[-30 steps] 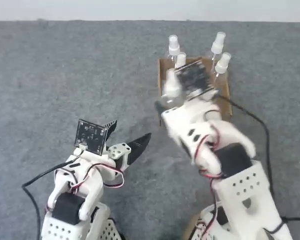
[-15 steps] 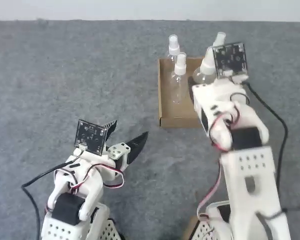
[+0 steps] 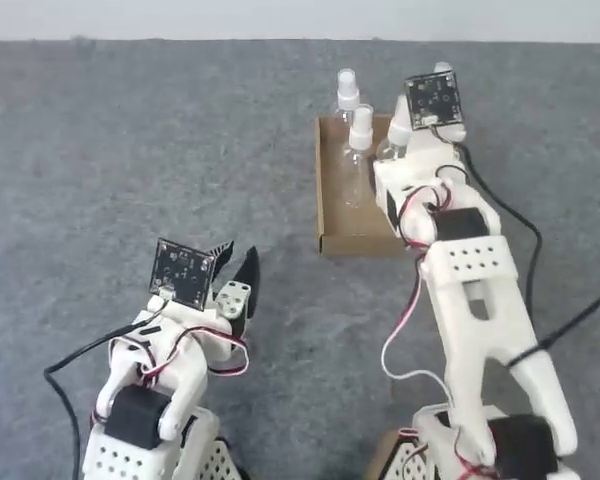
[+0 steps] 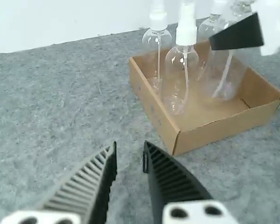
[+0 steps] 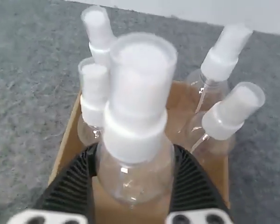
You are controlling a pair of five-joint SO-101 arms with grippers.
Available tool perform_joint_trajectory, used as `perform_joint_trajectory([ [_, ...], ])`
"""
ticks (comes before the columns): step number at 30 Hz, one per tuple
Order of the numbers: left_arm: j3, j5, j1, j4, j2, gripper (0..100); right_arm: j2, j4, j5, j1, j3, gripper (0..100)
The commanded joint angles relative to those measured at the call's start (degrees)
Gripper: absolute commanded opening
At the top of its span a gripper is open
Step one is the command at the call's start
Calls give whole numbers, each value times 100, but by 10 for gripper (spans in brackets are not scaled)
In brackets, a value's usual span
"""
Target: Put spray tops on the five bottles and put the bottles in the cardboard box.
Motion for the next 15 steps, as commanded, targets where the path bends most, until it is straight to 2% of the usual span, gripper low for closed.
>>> perform_joint_trajectory([
  [1,-40,26,-9,-264,-44,79,171,-435,-431,48,79,6],
  [6,-40,26,-9,-264,-44,78,426,-1059,-422,57,527,6],
  [15,-40,26,-9,-255,-44,77,848,-1130,-422,57,624,9],
])
